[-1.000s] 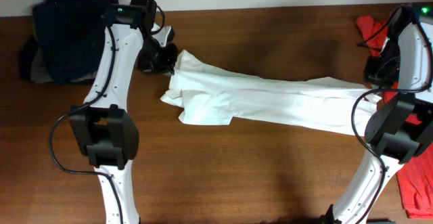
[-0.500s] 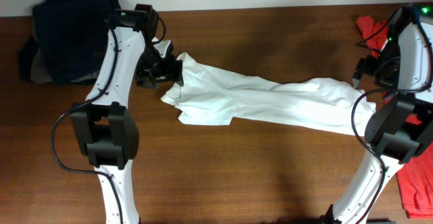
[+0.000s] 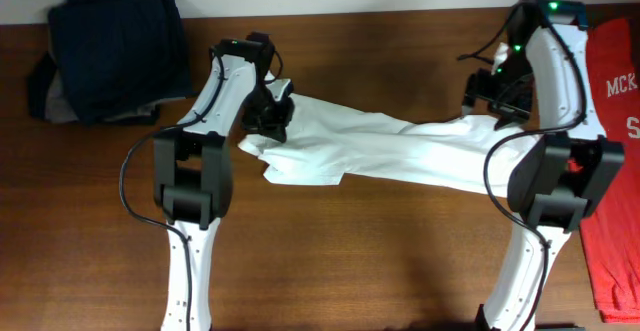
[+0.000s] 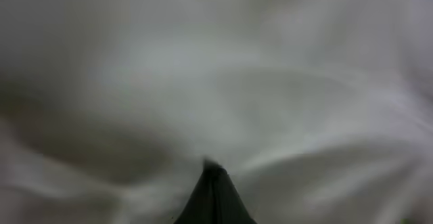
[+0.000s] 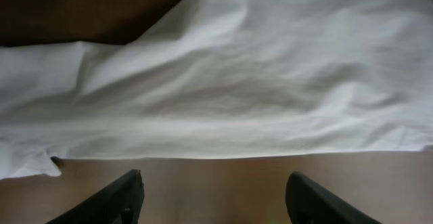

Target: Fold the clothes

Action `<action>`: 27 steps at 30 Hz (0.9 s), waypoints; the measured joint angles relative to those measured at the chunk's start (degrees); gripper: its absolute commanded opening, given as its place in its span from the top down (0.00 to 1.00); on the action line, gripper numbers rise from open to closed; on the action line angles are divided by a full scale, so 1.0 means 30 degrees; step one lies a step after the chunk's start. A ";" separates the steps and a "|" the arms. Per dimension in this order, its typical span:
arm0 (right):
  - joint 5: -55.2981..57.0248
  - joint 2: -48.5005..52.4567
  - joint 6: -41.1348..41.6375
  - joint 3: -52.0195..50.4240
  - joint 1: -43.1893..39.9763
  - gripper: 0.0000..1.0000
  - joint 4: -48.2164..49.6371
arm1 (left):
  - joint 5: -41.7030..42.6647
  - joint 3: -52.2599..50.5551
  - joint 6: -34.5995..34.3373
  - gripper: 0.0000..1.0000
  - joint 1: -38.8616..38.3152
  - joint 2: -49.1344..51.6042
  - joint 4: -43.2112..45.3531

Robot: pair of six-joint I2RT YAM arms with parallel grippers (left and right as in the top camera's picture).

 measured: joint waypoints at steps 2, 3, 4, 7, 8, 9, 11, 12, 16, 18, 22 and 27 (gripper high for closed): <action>0.0000 0.0000 0.0007 -0.1435 0.0525 0.29 0.0940 | 0.0036 0.0022 -0.0532 0.99 0.0845 0.0299 0.0408; 0.0000 0.0000 0.0000 -0.2412 0.0787 0.28 0.1472 | -0.0102 0.0087 -0.1056 0.99 0.1253 0.0335 0.0641; 0.0000 0.0000 0.0015 -0.3475 0.1035 0.28 0.2317 | -0.0321 0.0153 -0.1552 0.99 0.1778 0.0335 0.1115; -0.0066 0.0029 0.0357 -0.6732 0.1319 0.29 0.4845 | -0.1129 0.0503 -0.3308 0.99 0.3628 0.0401 0.1596; -0.0073 -0.0051 0.0597 -0.8196 0.1311 0.34 0.6929 | -0.1494 0.0554 -0.3956 0.99 0.4291 0.0408 0.1508; -0.0066 -0.0321 0.0729 -0.8918 0.1311 0.41 0.7766 | -0.1530 0.0583 -0.4248 0.99 0.4692 0.0444 0.1348; 0.0401 -0.0729 0.0874 -0.9610 0.1311 0.54 0.8539 | -0.1698 0.0612 -0.4510 0.99 0.4983 0.0474 0.1158; 0.1042 -0.0772 0.1158 -0.9712 0.1311 0.54 0.8619 | -0.1872 0.0656 -0.4575 0.99 0.4962 0.0474 0.1064; 0.2186 -0.0758 0.1625 -0.9544 0.0648 0.46 0.7941 | -0.3351 0.1093 -0.4648 0.99 0.5005 0.0474 -0.0372; 0.3286 -0.0539 0.1741 -0.8772 -0.0940 0.01 0.6878 | -0.3993 0.1406 -0.4648 0.81 0.5034 0.0211 -0.0903; 0.4153 -0.0219 0.1705 -0.5107 -0.2324 0.01 0.3483 | -0.4452 0.1792 -0.3934 0.80 0.5093 -0.1756 -0.5056; 0.1829 -0.0160 0.1705 -0.1989 -0.2288 0.01 0.1690 | -0.1690 0.1406 -0.1406 0.56 0.5107 -0.1953 -0.7060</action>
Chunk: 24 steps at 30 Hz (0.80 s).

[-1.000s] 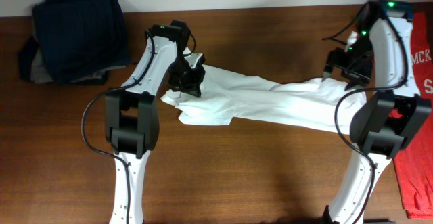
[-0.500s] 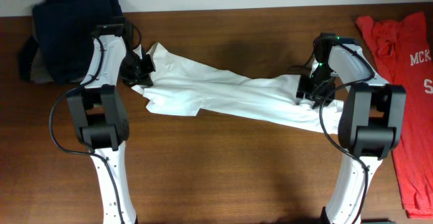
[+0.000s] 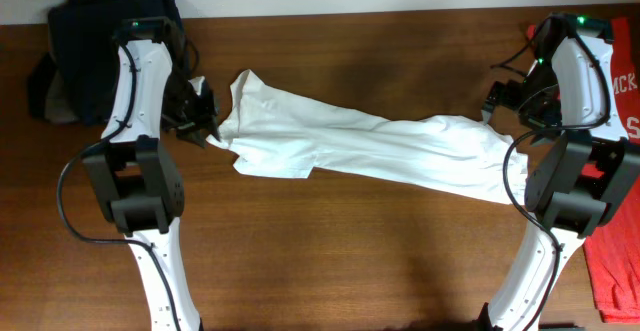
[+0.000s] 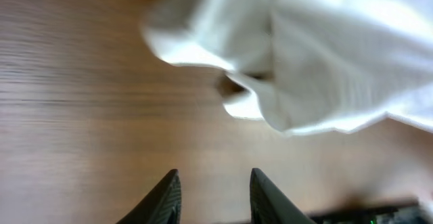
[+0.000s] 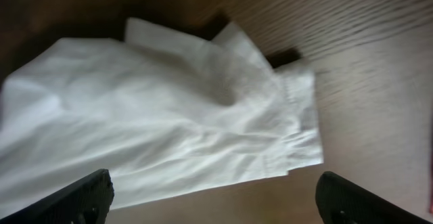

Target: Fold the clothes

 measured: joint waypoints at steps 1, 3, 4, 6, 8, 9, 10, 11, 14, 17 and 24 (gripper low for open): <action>-0.0284 0.0000 0.0007 0.0000 0.0007 0.01 0.0007 | 0.0699 -0.0590 0.0554 0.37 -0.0044 -0.0007 -0.0029; -0.0670 0.0000 0.0007 0.0000 0.0007 0.01 0.0160 | 0.1355 -0.1690 0.1778 0.09 -0.0219 -0.0007 0.0233; -0.0758 0.0000 0.0007 0.0000 0.0007 0.01 0.0291 | 0.1479 -0.2076 0.2237 0.08 -0.0364 -0.0007 0.0925; -0.0867 0.0000 0.0007 0.0000 0.0000 0.01 0.0612 | 0.1326 -0.2834 0.2732 0.09 -0.0801 -0.0015 0.3111; -0.0903 0.0000 0.0015 0.0000 0.0007 0.01 0.0743 | 0.1078 -0.3687 0.2958 0.09 -0.1115 -0.0007 0.4590; -0.0903 0.0000 0.0007 0.0000 0.0000 0.01 0.0794 | 0.1020 -0.4080 0.3118 0.09 -0.1253 -0.0015 0.4954; -0.0911 0.0000 0.0007 0.0000 0.0007 0.01 0.0823 | 0.0940 -0.4816 0.3308 0.09 -0.1457 -0.0007 0.5355; -0.0911 0.0000 0.0000 0.0000 0.0007 0.01 0.0838 | 0.0882 -0.5377 0.3432 0.11 -0.1690 -0.0095 0.5501; -0.0969 0.0000 0.0015 0.0000 0.0007 0.01 0.1042 | 0.0729 -0.6120 0.3490 0.38 -0.2484 -0.0408 0.5705; -0.0969 0.0000 0.0015 0.0000 0.0007 0.01 0.1027 | 0.0743 -0.6324 0.3548 0.76 -0.2951 -0.0408 0.5960; -0.0976 0.0000 0.0000 0.0000 0.0000 0.01 0.1042 | 0.0838 -0.6149 0.3650 1.00 -0.2973 -0.0401 0.5544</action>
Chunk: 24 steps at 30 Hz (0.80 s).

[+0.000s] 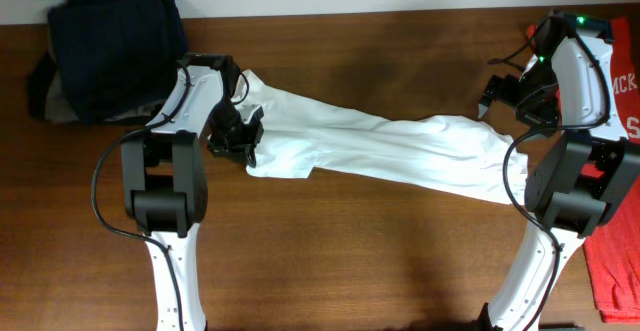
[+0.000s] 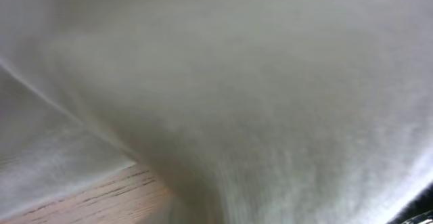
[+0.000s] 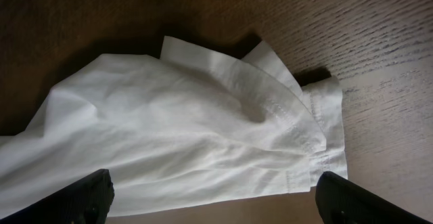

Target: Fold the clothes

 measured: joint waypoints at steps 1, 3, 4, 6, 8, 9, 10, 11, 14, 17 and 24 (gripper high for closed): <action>0.0000 0.0000 0.0015 0.0000 0.0007 0.01 0.0000 | 0.0233 0.0299 0.0000 1.00 0.0000 0.0000 -0.0058; 0.0000 0.0000 0.0007 0.0000 0.0007 0.01 -0.0007 | 0.1166 0.1122 0.0000 1.00 0.0036 0.0000 -0.0058; 0.0000 0.0000 0.0000 0.0000 0.0007 0.01 -0.0007 | 0.1749 0.1297 0.0000 1.00 0.0073 0.0000 0.0029; 0.0000 0.0000 -0.0007 0.0000 0.0007 0.01 0.0000 | 0.3519 0.1384 0.0000 1.00 0.0284 0.0000 0.0481; 0.0000 0.0000 0.0000 0.0000 0.0007 0.01 -0.0007 | 0.4976 0.1384 0.0007 1.00 0.0517 0.0000 0.0663; 0.0000 0.0000 -0.0007 0.0000 0.0007 0.01 0.0000 | 0.5581 0.1384 0.0022 1.00 0.0597 0.0000 0.0663; 0.0007 0.0000 -0.0007 0.0000 0.0007 0.01 -0.0007 | 0.6156 0.1384 0.0146 1.00 0.0699 0.0000 0.0663; 0.0000 0.0000 -0.0007 0.0000 0.0000 0.01 -0.0007 | 0.7060 0.1384 0.0357 1.00 0.0816 0.0000 0.0692; 0.0000 0.0000 -0.0095 0.0000 0.0007 0.01 -0.0007 | 0.9799 0.1384 0.1231 1.00 0.1457 0.0000 0.0954; 0.0007 0.0000 -0.0175 0.0000 0.0007 0.01 -0.0022 | 1.0870 0.1384 0.1603 1.00 0.2535 0.0000 0.2404; 0.0000 0.0000 -0.0226 0.0000 0.0007 0.01 -0.0291 | 0.9493 0.1421 0.1785 0.98 0.2361 0.0000 0.7235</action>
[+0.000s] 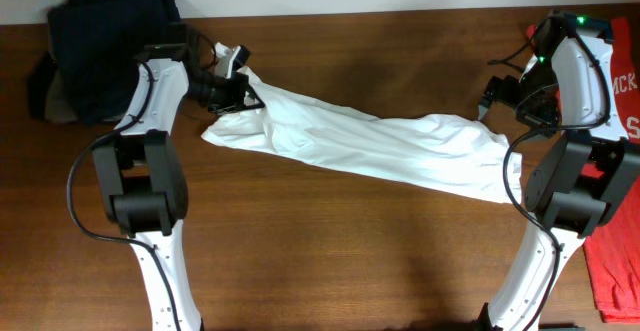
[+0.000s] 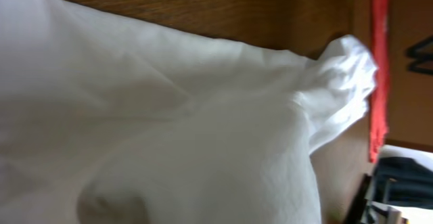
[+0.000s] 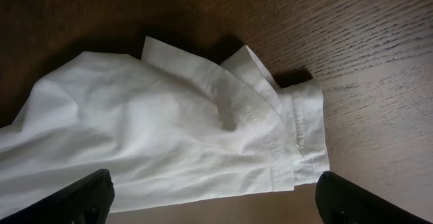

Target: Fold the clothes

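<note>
A white garment [image 1: 380, 146] lies stretched in a long band across the wooden table [image 1: 330, 251], from upper left to lower right. My left gripper [image 1: 238, 93] is at its upper left end, and the cloth rises to it. In the left wrist view the white garment [image 2: 203, 116] covers the fingers and runs away from the camera, so the gripper looks shut on it. My right gripper [image 1: 497, 99] hovers open over the right end. In the right wrist view the hemmed end [image 3: 298, 149] lies flat below the right gripper [image 3: 215, 207], whose fingers stand wide apart.
A pile of dark navy clothes [image 1: 110, 46] sits at the back left corner, close to the left arm. A red garment [image 1: 612, 171] with white letters lies along the right edge, behind the right arm.
My left gripper moved from the garment's lower left part up to its top left end. The left end of the cloth has been drawn out narrower. The right gripper stays open in place.
At first my left gripper was shut in the cloth near its left end and the right hung open low over the right part. Then the left was open beside the cloth and the right had drawn back. The left went onto the cloth again and now holds its top left end.
</note>
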Action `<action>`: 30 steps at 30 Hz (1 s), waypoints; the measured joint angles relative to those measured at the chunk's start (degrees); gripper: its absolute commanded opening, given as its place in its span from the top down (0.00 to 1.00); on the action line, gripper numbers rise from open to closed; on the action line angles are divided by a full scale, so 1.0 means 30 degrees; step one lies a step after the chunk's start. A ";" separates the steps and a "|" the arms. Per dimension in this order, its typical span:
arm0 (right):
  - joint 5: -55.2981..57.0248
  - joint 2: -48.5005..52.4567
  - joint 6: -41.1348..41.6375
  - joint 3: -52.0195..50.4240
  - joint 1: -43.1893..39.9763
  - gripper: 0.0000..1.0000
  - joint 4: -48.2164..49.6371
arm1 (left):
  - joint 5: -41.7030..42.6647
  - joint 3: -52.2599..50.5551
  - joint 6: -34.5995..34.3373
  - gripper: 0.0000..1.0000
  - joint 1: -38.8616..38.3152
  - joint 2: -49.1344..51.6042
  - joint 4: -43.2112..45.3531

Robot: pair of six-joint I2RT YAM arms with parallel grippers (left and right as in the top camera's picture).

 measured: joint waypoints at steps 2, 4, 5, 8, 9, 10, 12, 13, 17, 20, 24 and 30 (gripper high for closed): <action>0.0000 0.0000 0.0007 0.0000 0.0000 0.01 -0.0080 | -0.1807 -0.0007 0.0000 0.91 -0.0291 0.0000 0.0284; 0.0000 0.0000 0.0000 0.0000 0.0000 0.01 -0.0204 | -0.4583 -0.0007 0.0058 0.65 -0.0437 0.0000 0.0794; 0.0000 0.0000 0.0007 0.0000 0.0000 0.01 -0.0240 | -0.5901 0.0000 0.0066 0.59 -0.0430 0.0000 0.1020; -0.0007 0.0000 -0.0007 0.0000 0.0000 0.01 -0.0707 | -0.8939 0.0699 -0.0452 0.52 -0.0240 0.0000 -0.0568; -0.0007 0.0000 -0.0007 0.0000 -0.0007 0.01 -0.0787 | -0.9224 0.1370 -0.0663 0.54 -0.0153 -0.0036 -0.1457; -0.0007 0.0000 0.0000 0.0000 0.0000 0.00 -0.0831 | -0.9442 0.2193 -0.0801 0.62 -0.0058 -0.0036 -0.2703; -0.0066 0.0000 -0.0007 0.0000 0.0015 0.00 -0.0809 | -0.9770 0.5734 -0.1078 0.95 0.0044 -0.0175 -0.5472; -0.0058 0.0000 0.0015 0.0000 0.0102 0.01 -0.0801 | -0.9741 0.6856 -0.1180 0.99 0.0044 -0.0255 -0.6164; -0.0066 0.0000 -0.0007 0.0000 0.1494 0.04 -0.0576 | -0.8371 0.8247 -0.1537 0.99 -0.1282 -0.0488 -0.6171; -0.0073 0.0000 -0.0007 0.0000 0.2375 0.04 -0.0219 | -0.7737 0.8320 -0.1537 0.99 -0.3453 0.0488 -0.5406; -0.0066 0.0000 -0.0007 -0.0007 0.2659 0.06 -0.0211 | -0.8021 0.8204 -0.1537 0.99 -0.4524 0.3614 -0.6229; -0.0066 -0.0007 -0.0029 -0.2973 0.3031 0.13 0.1566 | -1.1992 0.8284 -0.1545 0.97 -0.3111 0.4787 -0.6623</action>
